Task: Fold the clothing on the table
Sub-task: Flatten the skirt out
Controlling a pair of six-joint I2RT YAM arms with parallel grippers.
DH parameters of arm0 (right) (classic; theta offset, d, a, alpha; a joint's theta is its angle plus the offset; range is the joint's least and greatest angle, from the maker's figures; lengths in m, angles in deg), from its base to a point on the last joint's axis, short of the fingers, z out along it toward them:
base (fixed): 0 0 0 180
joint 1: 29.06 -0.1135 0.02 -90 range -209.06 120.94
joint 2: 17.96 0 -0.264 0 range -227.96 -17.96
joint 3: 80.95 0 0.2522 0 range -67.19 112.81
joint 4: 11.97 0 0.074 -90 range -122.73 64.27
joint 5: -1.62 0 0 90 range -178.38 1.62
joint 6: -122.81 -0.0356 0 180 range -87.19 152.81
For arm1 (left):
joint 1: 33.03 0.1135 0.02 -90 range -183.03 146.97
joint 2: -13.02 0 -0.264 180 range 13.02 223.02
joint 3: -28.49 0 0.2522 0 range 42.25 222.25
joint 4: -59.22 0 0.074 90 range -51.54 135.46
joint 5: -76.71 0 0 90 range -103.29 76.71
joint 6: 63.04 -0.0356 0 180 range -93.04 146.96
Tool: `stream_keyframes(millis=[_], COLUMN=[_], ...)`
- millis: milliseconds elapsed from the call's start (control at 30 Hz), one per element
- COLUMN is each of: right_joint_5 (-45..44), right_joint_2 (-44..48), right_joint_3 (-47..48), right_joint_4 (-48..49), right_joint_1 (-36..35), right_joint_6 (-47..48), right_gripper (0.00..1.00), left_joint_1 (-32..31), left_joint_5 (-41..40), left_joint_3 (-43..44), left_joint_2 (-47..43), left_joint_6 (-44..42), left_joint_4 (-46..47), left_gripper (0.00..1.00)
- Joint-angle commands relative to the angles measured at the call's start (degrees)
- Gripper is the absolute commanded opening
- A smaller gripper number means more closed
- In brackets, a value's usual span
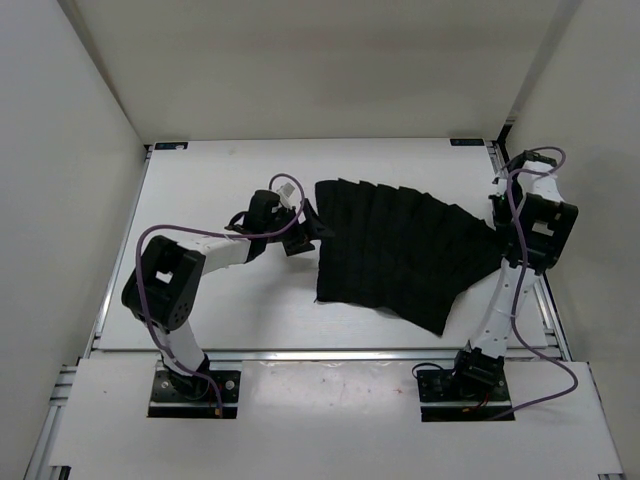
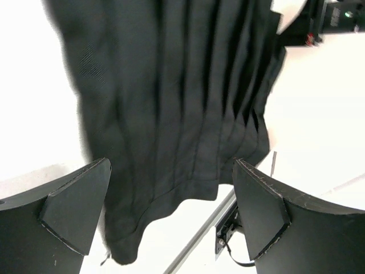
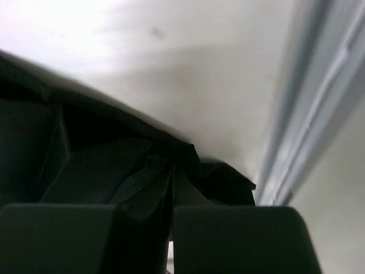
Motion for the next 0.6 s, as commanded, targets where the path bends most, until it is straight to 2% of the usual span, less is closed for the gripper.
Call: stream_keyframes(millis=[0, 67, 133, 167, 200, 233, 267, 333, 433, 500, 567], right_joint_5=[-6.45, -0.84, 12.55, 18.63, 21.21, 25.42, 28.85, 32.03, 34.42, 33.47, 32.24], right_joint_2=[4.00, 6.28, 8.91, 10.85, 12.95, 14.37, 16.56, 20.08, 25.01, 27.73, 29.76], right_joint_3=[-1.97, 0.48, 4.78, 5.32, 5.50, 4.90, 4.37, -0.71, -9.93, -14.51, -16.38], right_joint_4=[0.15, -1.60, -4.40, -5.90, -6.26, -7.39, -8.19, -9.16, -9.51, -8.47, -8.55], right_joint_1=[-0.40, -0.13, 0.57, 0.57, 0.05, -0.04, -0.74, -2.15, -5.40, -7.86, -8.57], right_joint_6=[1.02, 0.58, 1.62, 2.07, 2.51, 2.69, 3.38, 4.35, 5.58, 5.07, 5.15], right_gripper=[0.00, 0.00, 0.29, 0.36, 0.51, 0.71, 0.85, 0.94, 0.95, 0.84, 0.63], left_joint_1=[-0.52, -0.70, -0.17, -0.17, 0.00, 0.09, 0.09, 0.53, 0.53, 0.44, -0.26], left_joint_5=[0.20, 0.20, 0.29, 0.03, -0.32, -0.15, 0.28, 1.95, 6.07, 8.62, 14.58], left_joint_3=[2.00, 2.27, 2.27, 2.36, 2.62, 2.27, 2.10, 1.56, 3.58, 7.52, 13.14], left_joint_2=[0.84, 0.32, -0.30, -1.17, -1.53, -1.88, -2.32, -2.76, -0.66, 2.93, 8.29], left_joint_6=[-0.49, -1.63, -3.82, -4.96, -6.89, -8.39, -9.27, -10.33, -10.52, -8.67, -5.08], left_joint_4=[-0.06, -1.38, -2.61, -3.84, -5.41, -6.21, -6.31, -5.70, -3.24, 0.61, 2.74], left_gripper=[0.98, 0.99, 0.98, 0.99, 0.98, 0.98, 0.99, 0.99, 0.99, 0.98, 0.99])
